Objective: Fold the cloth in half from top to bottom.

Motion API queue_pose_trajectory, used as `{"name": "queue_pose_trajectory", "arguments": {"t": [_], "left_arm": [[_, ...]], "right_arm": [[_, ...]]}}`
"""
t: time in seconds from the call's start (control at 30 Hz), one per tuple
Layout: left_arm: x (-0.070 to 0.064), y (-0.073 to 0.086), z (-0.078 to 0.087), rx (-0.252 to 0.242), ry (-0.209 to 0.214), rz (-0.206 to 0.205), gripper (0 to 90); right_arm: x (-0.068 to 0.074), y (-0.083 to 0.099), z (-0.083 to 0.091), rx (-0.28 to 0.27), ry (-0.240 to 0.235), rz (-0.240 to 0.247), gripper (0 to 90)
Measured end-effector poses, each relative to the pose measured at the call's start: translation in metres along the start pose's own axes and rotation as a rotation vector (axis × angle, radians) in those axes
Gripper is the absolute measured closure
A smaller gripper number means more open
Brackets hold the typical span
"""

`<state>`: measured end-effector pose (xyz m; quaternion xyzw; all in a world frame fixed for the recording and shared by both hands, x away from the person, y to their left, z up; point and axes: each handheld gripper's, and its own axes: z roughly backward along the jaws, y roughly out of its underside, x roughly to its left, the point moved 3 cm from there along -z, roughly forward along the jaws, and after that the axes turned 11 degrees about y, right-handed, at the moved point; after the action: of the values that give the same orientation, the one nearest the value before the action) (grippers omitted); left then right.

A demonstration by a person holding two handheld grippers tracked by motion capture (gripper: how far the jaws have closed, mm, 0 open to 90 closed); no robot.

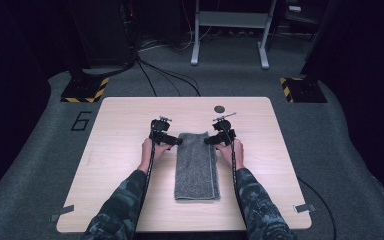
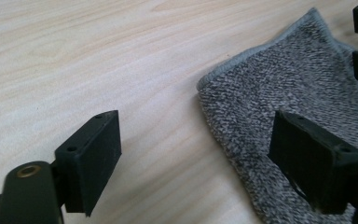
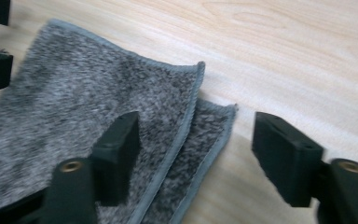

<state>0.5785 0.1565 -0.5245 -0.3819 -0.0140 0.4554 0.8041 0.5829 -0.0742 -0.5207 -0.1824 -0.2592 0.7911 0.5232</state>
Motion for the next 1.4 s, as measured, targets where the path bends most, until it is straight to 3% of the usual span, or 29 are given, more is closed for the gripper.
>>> {"name": "queue_pose_trajectory", "arguments": {"t": [0.17,0.27,0.33,0.7,1.0,1.17,1.4], "left_arm": [[0.0,0.0,-0.006,0.02,-0.033,-0.035,27.8],[0.0,-0.001,-0.008,0.026,-0.039,-0.049,34.1],[-0.002,-0.002,-0.01,0.025,-0.048,-0.07,37.4],[-0.011,-0.004,-0.014,0.039,-0.079,-0.109,66.9],[-0.014,-0.003,-0.016,0.04,-0.065,-0.112,85.0],[-0.014,-0.003,-0.015,0.03,-0.061,-0.11,87.2],[-0.017,-0.003,-0.01,0.001,-0.061,-0.122,87.5]], "right_arm": [[0.003,-0.003,-0.008,0.026,0.022,0.009,47.6],[0.004,-0.004,-0.01,0.022,0.03,0.012,50.2],[0.006,-0.004,-0.01,0.019,0.045,0.018,56.5],[0.013,-0.001,-0.009,0.011,0.031,0.051,82.6],[0.013,0.0,-0.009,-0.004,0.018,0.046,86.0],[0.009,0.003,-0.008,-0.016,-0.021,0.016,86.6],[0.006,0.003,-0.002,-0.055,-0.037,0.019,86.7]]}}
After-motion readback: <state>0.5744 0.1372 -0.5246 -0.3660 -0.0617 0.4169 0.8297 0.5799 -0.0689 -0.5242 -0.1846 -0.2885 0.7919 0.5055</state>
